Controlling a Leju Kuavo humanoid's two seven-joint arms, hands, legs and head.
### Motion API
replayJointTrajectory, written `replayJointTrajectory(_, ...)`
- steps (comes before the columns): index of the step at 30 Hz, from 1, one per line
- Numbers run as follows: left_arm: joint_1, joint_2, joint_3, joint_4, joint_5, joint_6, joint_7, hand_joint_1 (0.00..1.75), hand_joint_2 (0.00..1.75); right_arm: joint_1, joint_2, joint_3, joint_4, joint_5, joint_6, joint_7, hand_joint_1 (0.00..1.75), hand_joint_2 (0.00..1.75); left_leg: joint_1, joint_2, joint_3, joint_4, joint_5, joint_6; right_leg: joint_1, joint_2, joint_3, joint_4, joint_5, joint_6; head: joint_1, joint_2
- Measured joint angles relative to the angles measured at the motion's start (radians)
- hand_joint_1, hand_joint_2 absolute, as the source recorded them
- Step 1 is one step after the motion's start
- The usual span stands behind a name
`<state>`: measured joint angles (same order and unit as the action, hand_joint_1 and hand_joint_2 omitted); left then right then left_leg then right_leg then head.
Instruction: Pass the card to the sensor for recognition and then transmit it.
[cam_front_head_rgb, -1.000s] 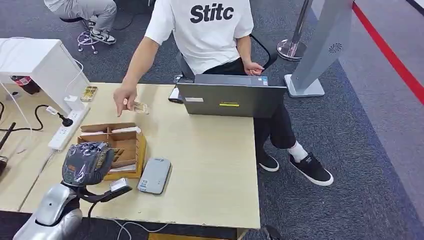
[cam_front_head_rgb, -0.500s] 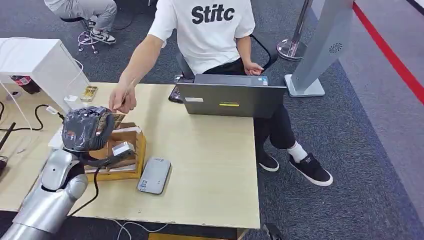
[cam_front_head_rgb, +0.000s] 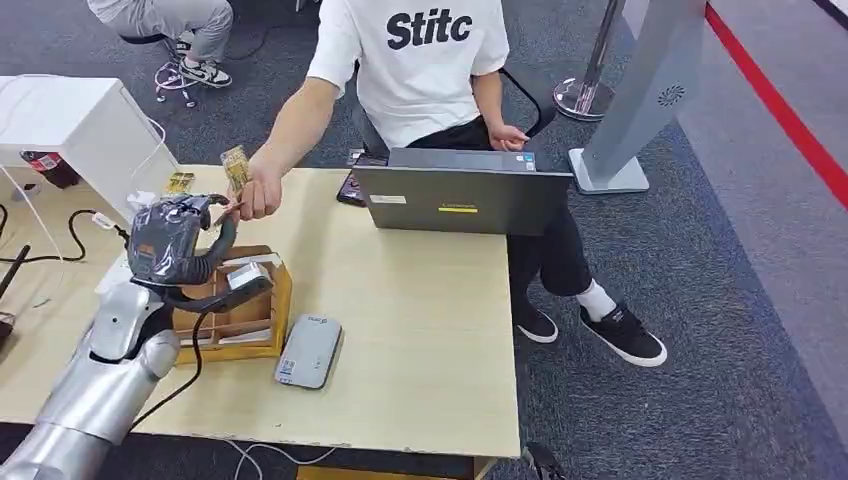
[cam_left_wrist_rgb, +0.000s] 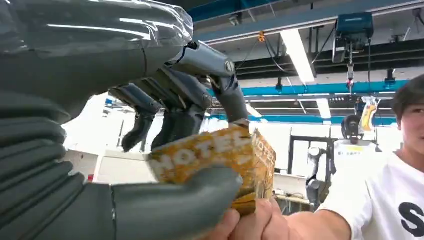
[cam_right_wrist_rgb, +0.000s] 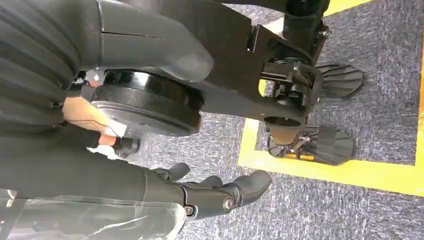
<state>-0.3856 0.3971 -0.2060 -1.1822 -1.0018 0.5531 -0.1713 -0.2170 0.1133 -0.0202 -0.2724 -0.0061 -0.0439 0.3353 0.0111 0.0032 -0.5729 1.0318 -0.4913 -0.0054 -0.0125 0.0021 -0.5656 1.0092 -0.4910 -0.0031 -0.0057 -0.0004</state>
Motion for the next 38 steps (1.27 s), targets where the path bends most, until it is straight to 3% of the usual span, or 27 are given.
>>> replayJointTrajectory(6, 0.046, -0.015, 0.000, -0.002, 0.086, 0.116, -0.039, 0.00, 1.75, 0.003, 0.000, 0.000, 0.000, -0.005, -0.001, -0.003, 0.00, 1.75, 0.000, 0.000, 0.000, 0.000, 0.000, 0.000, 0.000, 0.000, 0.000, 0.000, 0.000, 0.000, 0.000, 0.000)
replayJointTrajectory(14, 0.082, -0.030, 0.000, -0.002, 0.114, 0.129, -0.059, 0.00, 1.75, 0.007, 0.000, 0.000, 0.000, -0.006, -0.001, -0.006, 0.00, 1.75, 0.000, 0.000, 0.000, 0.000, 0.000, 0.000, 0.000, 0.000, 0.000, 0.000, 0.000, 0.000, 0.000, 0.000)
replayJointTrajectory(16, 0.098, -0.040, 0.009, -0.020, 0.183, 0.131, -0.119, 0.00, 1.75, 0.009, 0.000, 0.000, 0.000, -0.008, -0.001, -0.007, 0.00, 1.75, 0.000, 0.000, 0.000, 0.000, 0.000, 0.000, 0.000, 0.000, 0.000, 0.000, 0.000, 0.000, 0.000, 0.000)
replayJointTrajectory(18, 0.131, -0.075, 0.052, -0.061, 0.313, 0.132, -0.256, 0.00, 1.75, 0.014, 0.000, 0.000, 0.000, -0.014, -0.003, -0.017, 0.00, 1.75, 0.000, 0.000, 0.000, 0.000, 0.000, 0.000, 0.000, 0.000, 0.000, 0.000, 0.000, 0.000, 0.000, 0.000)
replayJointTrajectory(22, 0.192, -0.156, 0.143, -0.139, 0.506, 0.132, -0.460, 0.00, 1.75, 0.022, 0.000, 0.000, 0.001, -0.016, -0.006, -0.033, 0.00, 1.75, 0.000, 0.000, -0.001, 0.000, 0.000, 0.000, 0.000, 0.000, 0.000, 0.000, 0.000, 0.000, 0.000, 0.000)
replayJointTrajectory(24, 0.224, -0.197, 0.189, -0.195, 0.579, 0.132, -0.511, 0.00, 1.75, 0.025, 0.000, 0.000, 0.001, -0.018, -0.008, -0.042, 0.00, 1.75, 0.000, 0.000, -0.001, 0.000, -0.001, 0.000, 0.000, 0.000, 0.000, 0.000, 0.000, 0.000, 0.000, 0.000)
replayJointTrajectory(29, 0.330, -0.302, 0.319, -0.366, 0.793, 0.132, -0.527, 0.00, 1.75, 0.039, 0.000, 0.000, 0.002, -0.024, -0.020, -0.054, 0.00, 1.75, 0.000, 0.001, -0.001, 0.000, -0.001, 0.001, 0.000, 0.000, -0.001, -0.001, -0.001, 0.001, 0.000, 0.000)
replayJointTrajectory(38, 0.385, -0.360, 0.393, -0.462, 0.812, 0.131, -0.528, 0.00, 1.75, 0.043, 0.000, 0.000, 0.002, -0.024, -0.020, -0.055, 0.00, 1.75, 0.000, 0.000, -0.001, 0.000, 0.000, 0.000, 0.000, -0.001, 0.000, 0.000, 0.000, 0.000, 0.000, 0.000)
